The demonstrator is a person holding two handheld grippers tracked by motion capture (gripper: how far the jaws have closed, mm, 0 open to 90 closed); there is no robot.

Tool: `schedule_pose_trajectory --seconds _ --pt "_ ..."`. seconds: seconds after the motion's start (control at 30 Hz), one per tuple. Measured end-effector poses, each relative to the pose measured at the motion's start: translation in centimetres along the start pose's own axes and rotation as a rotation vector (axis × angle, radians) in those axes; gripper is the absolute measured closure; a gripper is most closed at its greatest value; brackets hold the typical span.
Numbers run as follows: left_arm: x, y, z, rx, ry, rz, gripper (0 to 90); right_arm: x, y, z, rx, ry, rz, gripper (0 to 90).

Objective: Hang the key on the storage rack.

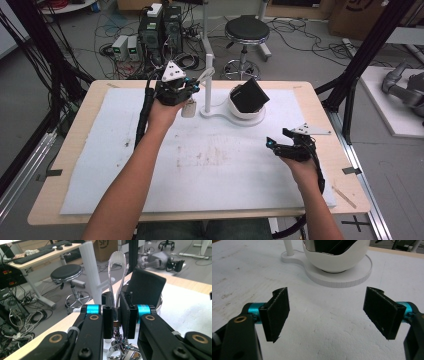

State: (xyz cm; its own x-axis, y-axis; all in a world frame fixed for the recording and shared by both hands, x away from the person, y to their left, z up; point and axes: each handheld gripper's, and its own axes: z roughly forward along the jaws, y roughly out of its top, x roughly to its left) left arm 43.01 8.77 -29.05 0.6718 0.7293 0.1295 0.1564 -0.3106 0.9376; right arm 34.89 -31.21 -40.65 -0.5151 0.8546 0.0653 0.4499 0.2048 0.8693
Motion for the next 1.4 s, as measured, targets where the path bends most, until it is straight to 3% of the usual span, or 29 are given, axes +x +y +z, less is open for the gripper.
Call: schedule_pose_trajectory --seconds 0.7,1.07,1.4 --pt "0.3 -1.8 2.7 0.09 0.036 0.01 79.8 0.1 0.0 0.1 0.01 0.0 0.0 21.5" --pt "0.3 -1.6 1.9 0.081 0.047 -0.019 56.8 0.1 0.0 0.0 0.005 0.001 -0.004 21.5" --pt "0.5 -3.2 -0.8 0.079 0.043 -0.043 40.4 -0.1 0.1 -0.1 -0.009 -0.002 -0.003 21.5"
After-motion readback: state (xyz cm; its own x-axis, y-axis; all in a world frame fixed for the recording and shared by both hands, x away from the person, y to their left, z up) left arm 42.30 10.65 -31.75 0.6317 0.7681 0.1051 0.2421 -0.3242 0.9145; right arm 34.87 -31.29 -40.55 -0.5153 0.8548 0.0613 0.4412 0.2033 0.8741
